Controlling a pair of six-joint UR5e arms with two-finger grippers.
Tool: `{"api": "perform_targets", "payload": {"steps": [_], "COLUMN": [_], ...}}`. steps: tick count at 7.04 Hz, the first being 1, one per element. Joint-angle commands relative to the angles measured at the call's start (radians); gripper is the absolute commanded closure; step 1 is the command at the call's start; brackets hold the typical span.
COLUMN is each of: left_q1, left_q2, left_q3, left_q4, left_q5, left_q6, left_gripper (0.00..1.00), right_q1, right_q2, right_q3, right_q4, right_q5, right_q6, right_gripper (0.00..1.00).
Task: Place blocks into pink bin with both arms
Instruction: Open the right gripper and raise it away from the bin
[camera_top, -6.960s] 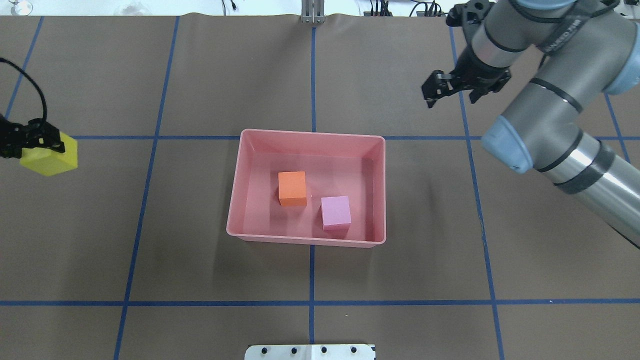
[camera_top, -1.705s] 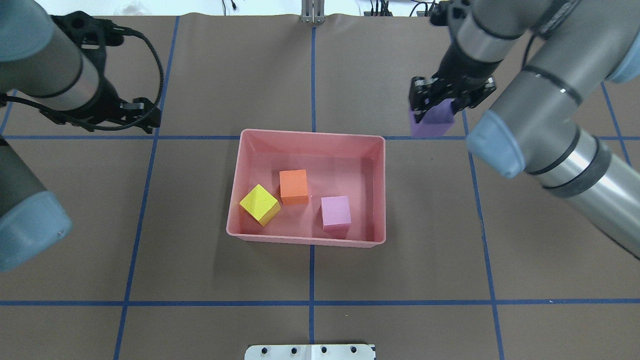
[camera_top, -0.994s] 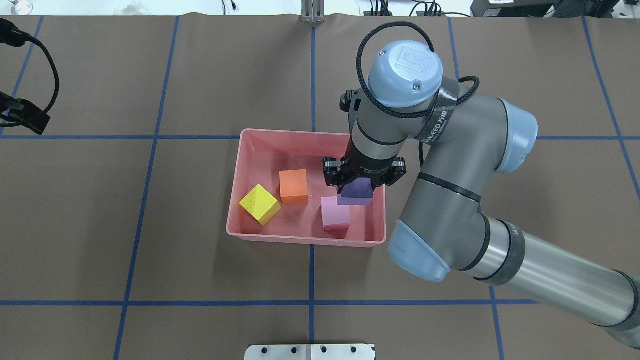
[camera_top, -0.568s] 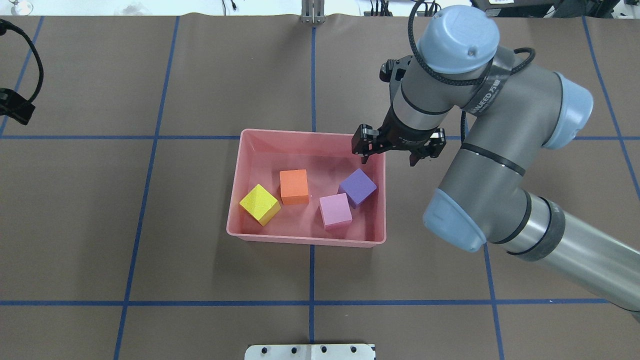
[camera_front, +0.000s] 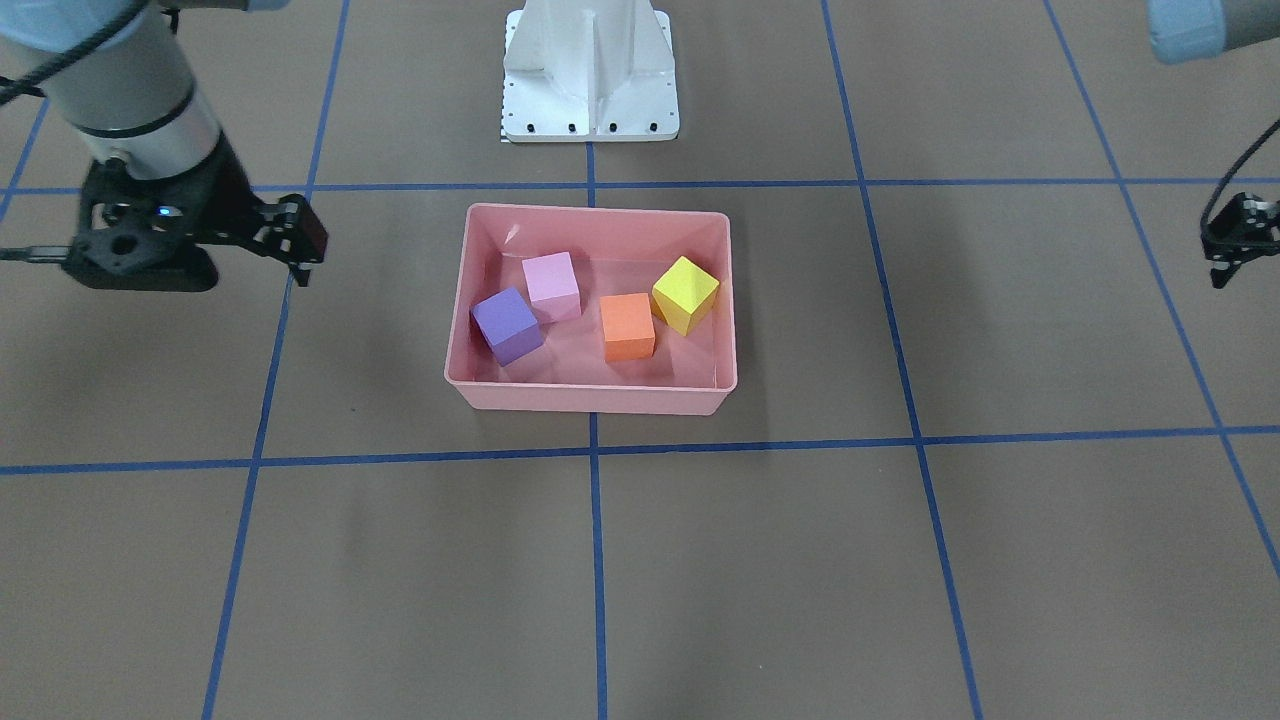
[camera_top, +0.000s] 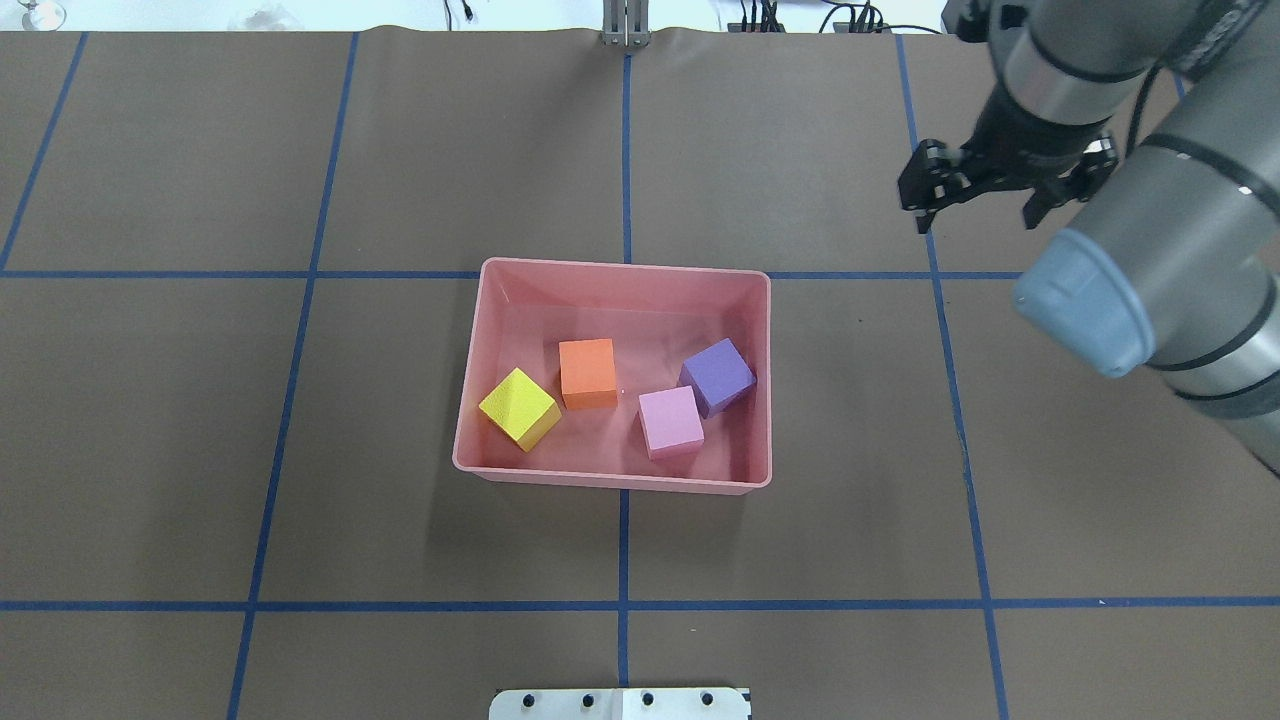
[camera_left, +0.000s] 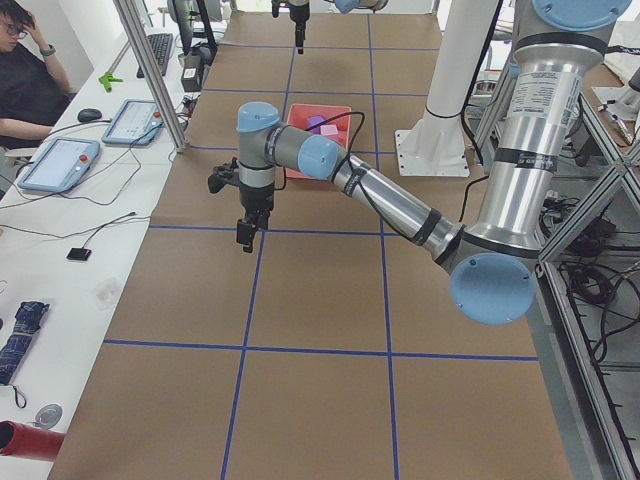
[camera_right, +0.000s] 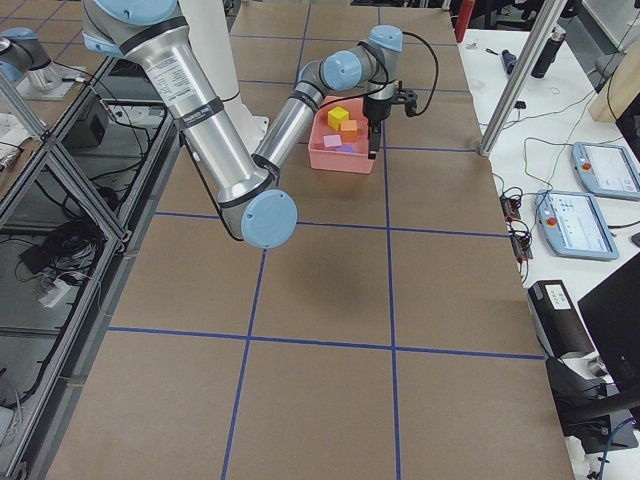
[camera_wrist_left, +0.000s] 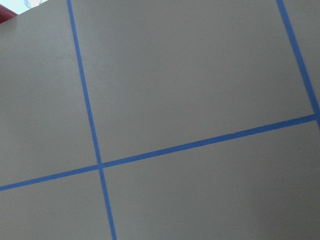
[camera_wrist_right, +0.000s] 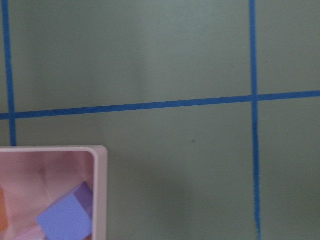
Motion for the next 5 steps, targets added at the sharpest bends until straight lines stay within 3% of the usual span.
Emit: {"api": "perform_targets", "payload": {"steps": [1, 2, 3, 5], "left_q1": [-0.121, -0.171, -0.175, -0.201], "left_q2": [0.022, 0.057, 0.074, 0.098], "left_q3": [0.098, 0.095, 0.107, 0.184], "left_q4": [-0.002, -0.007, -0.01, -0.054], "left_q5": [-0.111, -0.115, -0.111, -0.106], "left_q6": [0.264, 0.269, 0.268, 0.257], "left_gripper": [0.0, 0.0, 0.0, 0.0], "right_q1": [0.229, 0.315, 0.372, 0.486], "right_q2": [-0.222, -0.302, -0.313, -0.327], "right_q3": [0.013, 0.01, -0.05, -0.279], "right_q4": [0.017, 0.052, 0.103, 0.219], "right_q5": [0.074, 0.074, 0.062, 0.088], "right_q6": [-0.543, -0.786, -0.82, -0.814], "right_gripper": [0.0, 0.0, 0.0, 0.0]}}
